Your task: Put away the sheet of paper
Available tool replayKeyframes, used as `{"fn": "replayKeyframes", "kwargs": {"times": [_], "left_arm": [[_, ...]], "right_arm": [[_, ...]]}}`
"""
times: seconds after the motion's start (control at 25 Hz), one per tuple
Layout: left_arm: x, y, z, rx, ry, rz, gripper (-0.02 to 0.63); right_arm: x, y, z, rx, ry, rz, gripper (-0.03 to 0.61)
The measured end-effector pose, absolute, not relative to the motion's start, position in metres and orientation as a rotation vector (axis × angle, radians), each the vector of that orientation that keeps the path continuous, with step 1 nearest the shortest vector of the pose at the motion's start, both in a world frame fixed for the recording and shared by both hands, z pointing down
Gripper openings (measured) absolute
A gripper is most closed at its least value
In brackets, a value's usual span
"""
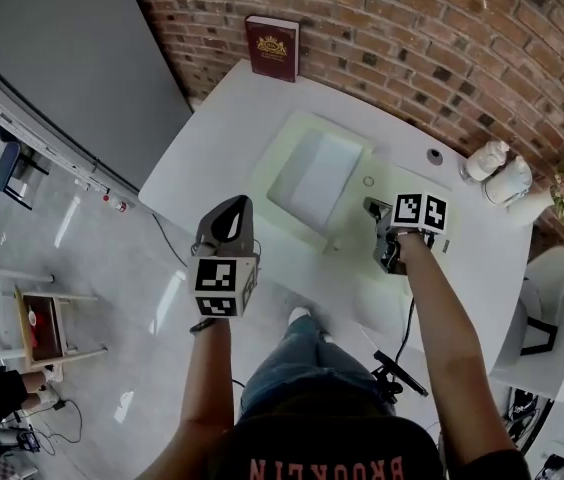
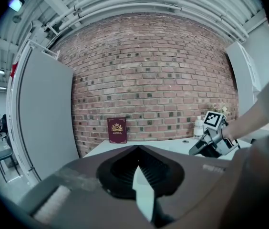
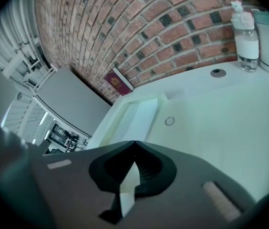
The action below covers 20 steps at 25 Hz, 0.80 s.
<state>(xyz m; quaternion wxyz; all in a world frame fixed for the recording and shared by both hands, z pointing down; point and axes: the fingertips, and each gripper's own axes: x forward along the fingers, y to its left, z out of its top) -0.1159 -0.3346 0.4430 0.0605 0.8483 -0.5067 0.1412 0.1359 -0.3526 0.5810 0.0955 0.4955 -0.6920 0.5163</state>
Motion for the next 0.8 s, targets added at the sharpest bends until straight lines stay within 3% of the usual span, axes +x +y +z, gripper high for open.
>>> {"fn": "replayKeyframes", "kwargs": {"times": [0.48,0.8], "left_arm": [[-0.086,-0.276,0.401,2.617,-1.581,0.355,-0.006],[-0.061,-0.249,0.375,2.682,-1.579,0.315,-0.006]], "right_arm": [[0.139,-0.294,0.492,1.468,-2.365,1.182,0.002],[0.163,-0.250,0.400,1.712,-2.476,0.591,0.002]]}}
